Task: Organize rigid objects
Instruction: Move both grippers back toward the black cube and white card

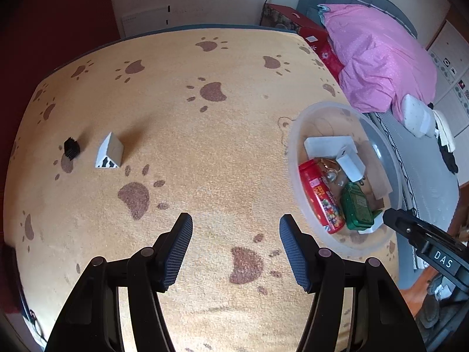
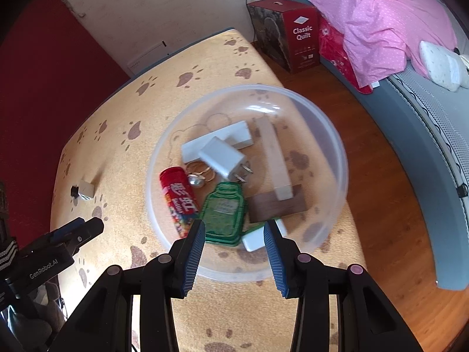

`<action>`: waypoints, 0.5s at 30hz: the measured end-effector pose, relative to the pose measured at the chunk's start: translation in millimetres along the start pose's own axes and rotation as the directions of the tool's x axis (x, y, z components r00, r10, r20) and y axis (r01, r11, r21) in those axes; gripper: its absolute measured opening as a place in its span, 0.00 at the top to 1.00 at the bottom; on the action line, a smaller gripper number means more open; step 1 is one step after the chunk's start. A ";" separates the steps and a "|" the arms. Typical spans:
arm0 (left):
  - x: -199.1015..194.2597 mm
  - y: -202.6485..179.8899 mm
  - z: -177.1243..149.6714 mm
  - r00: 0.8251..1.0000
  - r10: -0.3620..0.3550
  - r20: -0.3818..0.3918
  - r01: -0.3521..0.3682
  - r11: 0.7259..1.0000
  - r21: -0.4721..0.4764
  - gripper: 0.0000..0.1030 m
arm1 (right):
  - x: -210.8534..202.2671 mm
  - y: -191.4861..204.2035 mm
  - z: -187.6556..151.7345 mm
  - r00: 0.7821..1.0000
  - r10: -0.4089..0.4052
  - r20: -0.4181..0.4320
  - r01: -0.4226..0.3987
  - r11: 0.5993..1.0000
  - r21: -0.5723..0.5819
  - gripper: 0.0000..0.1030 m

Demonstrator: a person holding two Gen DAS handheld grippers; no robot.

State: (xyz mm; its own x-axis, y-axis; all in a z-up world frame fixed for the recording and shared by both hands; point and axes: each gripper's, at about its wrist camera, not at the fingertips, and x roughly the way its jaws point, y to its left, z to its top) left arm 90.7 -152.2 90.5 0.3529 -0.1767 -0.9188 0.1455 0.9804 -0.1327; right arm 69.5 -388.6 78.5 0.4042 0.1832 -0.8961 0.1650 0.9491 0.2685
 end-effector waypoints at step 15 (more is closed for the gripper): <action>-10.7 90.9 -15.1 0.998 0.066 -0.014 -0.067 0.986 -0.155 0.39 | 18.0 65.0 -9.9 0.998 0.043 -0.048 -0.048 0.994 -0.100 0.57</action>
State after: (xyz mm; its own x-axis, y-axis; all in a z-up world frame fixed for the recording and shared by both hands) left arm 86.2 -59.8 82.6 0.3484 -0.1106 -0.9308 -0.0235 0.9917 -0.1267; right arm 78.6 -321.0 76.3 0.3671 0.2364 -0.8996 0.0548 0.9600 0.2747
